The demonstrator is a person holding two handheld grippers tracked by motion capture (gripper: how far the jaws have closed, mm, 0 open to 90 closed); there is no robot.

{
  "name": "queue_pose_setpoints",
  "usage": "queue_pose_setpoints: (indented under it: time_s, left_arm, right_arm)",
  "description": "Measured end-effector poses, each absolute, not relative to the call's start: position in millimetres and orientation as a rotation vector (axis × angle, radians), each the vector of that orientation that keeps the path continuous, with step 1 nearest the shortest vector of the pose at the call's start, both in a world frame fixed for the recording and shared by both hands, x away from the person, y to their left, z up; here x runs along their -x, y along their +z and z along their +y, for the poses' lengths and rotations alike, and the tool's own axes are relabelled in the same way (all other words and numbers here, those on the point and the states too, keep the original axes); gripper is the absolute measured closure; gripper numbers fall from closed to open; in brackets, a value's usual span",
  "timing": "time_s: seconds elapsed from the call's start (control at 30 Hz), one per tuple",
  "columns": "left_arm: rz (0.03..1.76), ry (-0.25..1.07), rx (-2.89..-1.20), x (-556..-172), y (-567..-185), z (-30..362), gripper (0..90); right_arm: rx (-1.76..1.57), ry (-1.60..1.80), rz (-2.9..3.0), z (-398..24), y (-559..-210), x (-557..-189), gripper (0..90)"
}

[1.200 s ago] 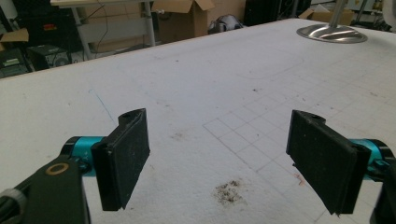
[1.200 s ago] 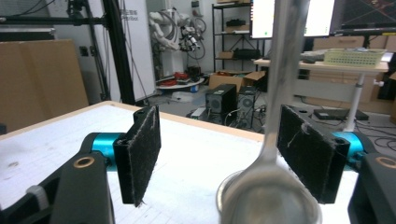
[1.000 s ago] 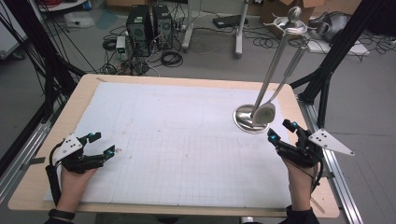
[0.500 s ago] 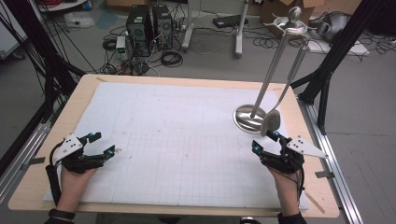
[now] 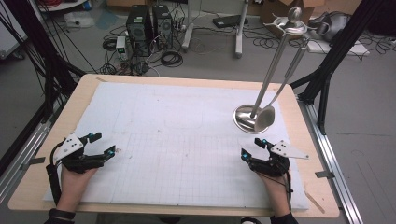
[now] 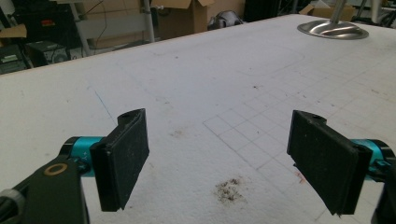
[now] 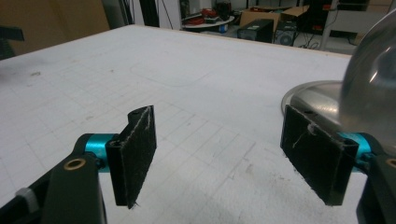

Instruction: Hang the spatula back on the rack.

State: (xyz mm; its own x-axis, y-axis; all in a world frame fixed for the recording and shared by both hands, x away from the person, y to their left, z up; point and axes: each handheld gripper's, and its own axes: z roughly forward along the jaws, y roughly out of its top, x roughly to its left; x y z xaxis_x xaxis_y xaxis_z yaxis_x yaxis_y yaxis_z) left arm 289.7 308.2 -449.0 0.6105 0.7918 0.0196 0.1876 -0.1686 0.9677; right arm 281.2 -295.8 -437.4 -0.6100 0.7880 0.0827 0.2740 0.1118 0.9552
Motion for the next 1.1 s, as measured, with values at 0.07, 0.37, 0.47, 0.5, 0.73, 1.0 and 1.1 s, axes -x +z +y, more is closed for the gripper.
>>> queue_pose_setpoints:
  time_s: [0.07,0.37,0.47,0.5,0.73,1.0,1.1]
  left_arm:
    - [0.815,0.658,-1.691,-289.7,-448.9,308.3,21.0]
    - [0.811,0.659,-1.697,-289.3,-448.8,308.2,21.0]
    - [0.810,0.658,-1.697,-289.3,-448.8,308.1,21.0]
    - [0.810,0.659,-1.697,-289.3,-448.9,308.1,21.0]
    - [0.809,0.661,-1.697,-289.4,-448.9,307.9,20.9]
    - [0.811,0.661,-1.696,-289.4,-449.0,307.3,20.9]
    - [0.812,0.661,-1.700,-289.5,-448.9,307.3,20.9]
  right_arm:
    - [-1.045,1.501,1.961,-294.2,-441.5,-282.5,26.1]
    - [-1.058,1.491,1.966,-293.6,-447.8,-284.1,26.0]
    - [-1.063,1.495,1.974,-293.3,-447.9,-283.9,25.6]
    - [-1.062,1.493,1.974,-293.1,-447.9,-283.9,25.3]
    - [-1.056,1.493,1.978,-293.3,-448.1,-284.4,25.0]
    - [-1.061,1.496,1.981,-293.3,-448.3,-284.5,24.9]
    - [-1.067,1.497,1.981,-293.6,-448.3,-284.6,24.6]
